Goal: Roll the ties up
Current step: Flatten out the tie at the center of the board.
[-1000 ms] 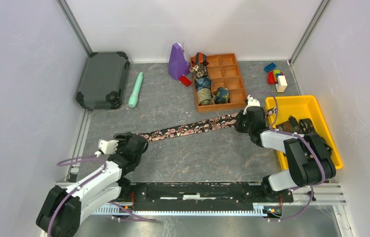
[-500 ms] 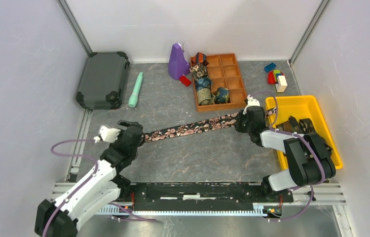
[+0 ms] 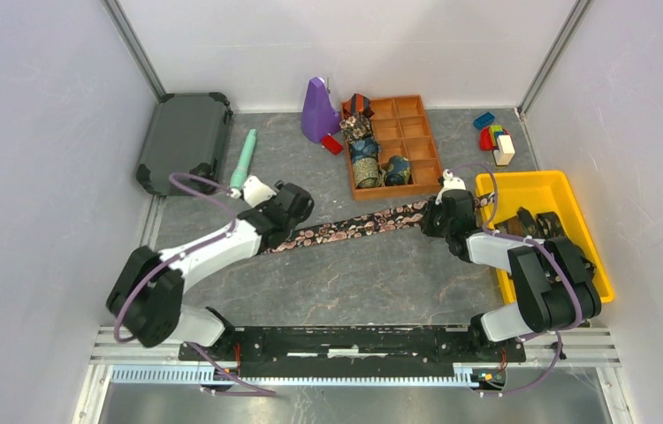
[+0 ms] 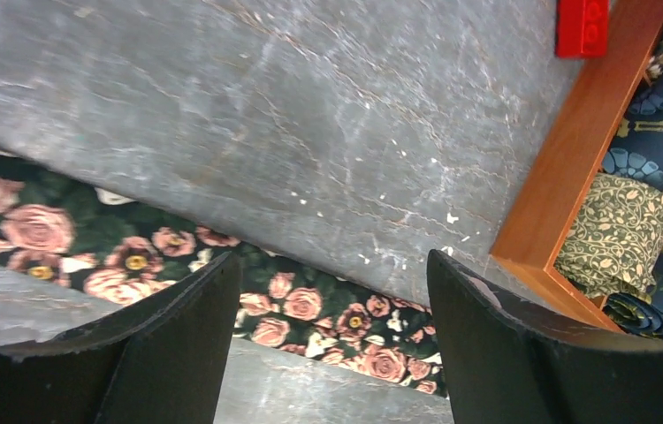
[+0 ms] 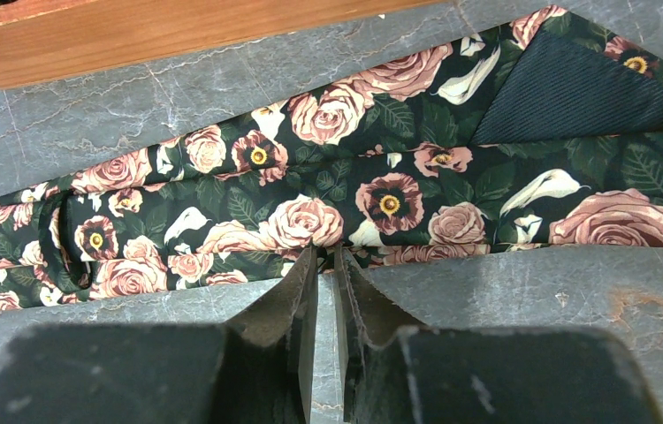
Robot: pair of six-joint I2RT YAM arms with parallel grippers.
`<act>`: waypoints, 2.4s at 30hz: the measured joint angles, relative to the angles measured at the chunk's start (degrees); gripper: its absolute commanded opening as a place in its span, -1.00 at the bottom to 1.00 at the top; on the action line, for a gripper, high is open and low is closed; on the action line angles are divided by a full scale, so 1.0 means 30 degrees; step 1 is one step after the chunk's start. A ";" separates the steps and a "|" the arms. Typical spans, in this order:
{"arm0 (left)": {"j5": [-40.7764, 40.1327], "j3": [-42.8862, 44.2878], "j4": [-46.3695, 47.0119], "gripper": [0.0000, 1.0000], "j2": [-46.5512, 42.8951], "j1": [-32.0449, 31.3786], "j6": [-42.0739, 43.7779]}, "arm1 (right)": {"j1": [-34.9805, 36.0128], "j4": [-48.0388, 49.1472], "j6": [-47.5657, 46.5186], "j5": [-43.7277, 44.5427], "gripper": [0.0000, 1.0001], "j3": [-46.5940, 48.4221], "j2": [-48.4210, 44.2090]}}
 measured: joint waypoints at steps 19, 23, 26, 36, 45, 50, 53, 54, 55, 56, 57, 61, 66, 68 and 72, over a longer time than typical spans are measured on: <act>0.3745 0.4058 -0.1778 0.38 0.6564 -0.0357 -0.4233 | -0.0007 0.0029 0.0000 -0.0058 -0.65 0.0000 0.0007; 0.3789 0.4554 -0.2820 0.43 0.6557 -0.0605 -0.4677 | 0.0000 0.0029 0.0000 -0.0066 -0.65 0.0000 0.0007; 0.3636 0.4925 -0.3745 0.41 0.6433 -0.0801 -0.4867 | 0.0000 0.0029 0.0000 -0.0066 -0.65 0.0000 0.0007; 0.3366 0.5901 -0.5646 0.24 0.6462 -0.1005 -0.6018 | -0.0007 0.0044 0.0000 -0.0087 -0.65 0.0000 0.0015; 0.3512 0.6047 -0.5501 -0.04 0.8102 -0.1005 -0.6368 | 0.0000 0.0058 0.0000 -0.0131 -0.65 0.0000 0.0015; 0.3504 0.6069 -0.5326 -0.41 0.8240 -0.1005 -0.6368 | -0.0007 0.0058 0.0000 -0.0138 -0.66 0.0000 0.0015; 0.3504 0.6069 -0.5071 -0.62 0.8240 -0.1005 -0.6368 | -0.0007 0.0066 0.0000 -0.0138 -0.65 0.0000 0.0022; 0.3504 0.6069 -0.4991 -0.69 0.8240 -0.1005 -0.6368 | -0.0007 0.0066 0.0000 -0.0138 -0.66 0.0000 0.0022; 0.3504 0.6069 -0.4918 -0.73 0.8240 -0.1005 -0.6368 | 0.0000 0.0066 0.0000 -0.0138 -0.65 0.0000 0.0022; 0.3504 0.6069 -0.4852 -0.77 0.8240 -0.1005 -0.6368 | -0.0007 0.0066 0.0000 -0.0138 -0.65 0.0000 0.0022; 0.3504 0.6062 -0.4750 -0.81 0.8240 -0.1005 -0.6368 | -0.0007 0.0066 0.0000 -0.0138 -0.66 0.0000 0.0022; 0.3519 0.5814 -0.4095 -0.65 0.8240 -0.0976 -0.6360 | -0.0007 0.0073 0.0000 -0.0146 -0.66 0.0000 0.0029; 0.3483 0.5931 -0.4051 0.45 0.8240 -0.0874 -0.6368 | 0.0000 0.0131 0.0000 -0.0226 -0.66 0.0000 0.0066; 0.3490 0.6448 -0.4503 0.47 0.8276 -0.0860 -0.6331 | 0.0000 0.0138 0.0000 -0.0284 -0.66 0.0000 0.0073; 0.3461 0.7512 -0.5763 0.36 0.8444 -0.0809 -0.6346 | 0.0000 0.0146 0.0000 -0.0313 -0.66 0.0000 0.0080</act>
